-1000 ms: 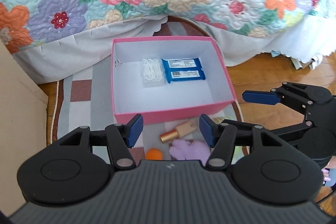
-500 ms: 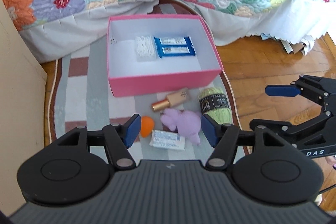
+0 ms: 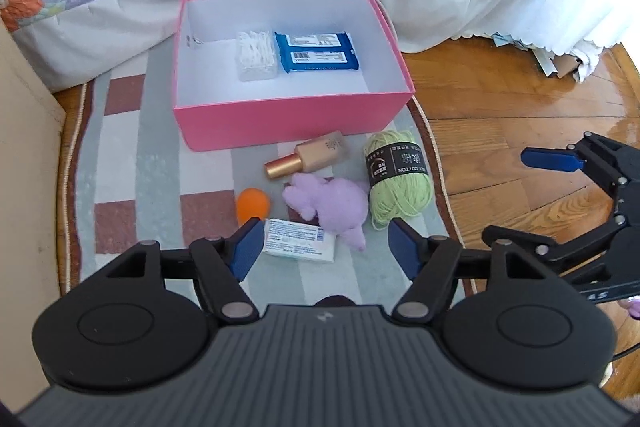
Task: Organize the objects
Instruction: 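Lift the right gripper out of the box and move toward the yarn ball, then lower the right gripper onto the green yarn ball and close it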
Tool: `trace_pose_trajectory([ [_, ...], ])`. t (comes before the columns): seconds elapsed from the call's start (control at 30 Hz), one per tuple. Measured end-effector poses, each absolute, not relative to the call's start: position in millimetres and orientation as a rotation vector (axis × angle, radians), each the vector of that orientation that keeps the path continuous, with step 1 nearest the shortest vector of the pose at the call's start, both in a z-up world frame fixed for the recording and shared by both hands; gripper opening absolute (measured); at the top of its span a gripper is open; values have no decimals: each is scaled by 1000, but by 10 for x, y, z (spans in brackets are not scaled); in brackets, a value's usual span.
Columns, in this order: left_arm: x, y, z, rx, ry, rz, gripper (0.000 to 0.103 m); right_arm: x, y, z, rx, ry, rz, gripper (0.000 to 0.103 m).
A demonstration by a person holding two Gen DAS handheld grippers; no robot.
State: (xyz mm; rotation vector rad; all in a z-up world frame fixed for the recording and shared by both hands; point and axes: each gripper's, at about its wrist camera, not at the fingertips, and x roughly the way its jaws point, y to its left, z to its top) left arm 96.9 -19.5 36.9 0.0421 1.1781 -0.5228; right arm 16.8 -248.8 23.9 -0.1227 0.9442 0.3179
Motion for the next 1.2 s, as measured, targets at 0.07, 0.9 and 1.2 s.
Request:
trace_pose_trajectory([
  [0.07, 1000, -247, 311, 31, 1192, -536, 70, 194, -2526, 157, -124, 944, 320, 90],
  [0.9, 1393, -1022, -496, 29, 1127, -667, 99, 337, -2630, -983, 51, 838, 202, 90],
  [1.2, 1369, -1094, -908, -17, 1106, -716, 99, 303, -2535, -1175, -77, 802, 127, 90],
])
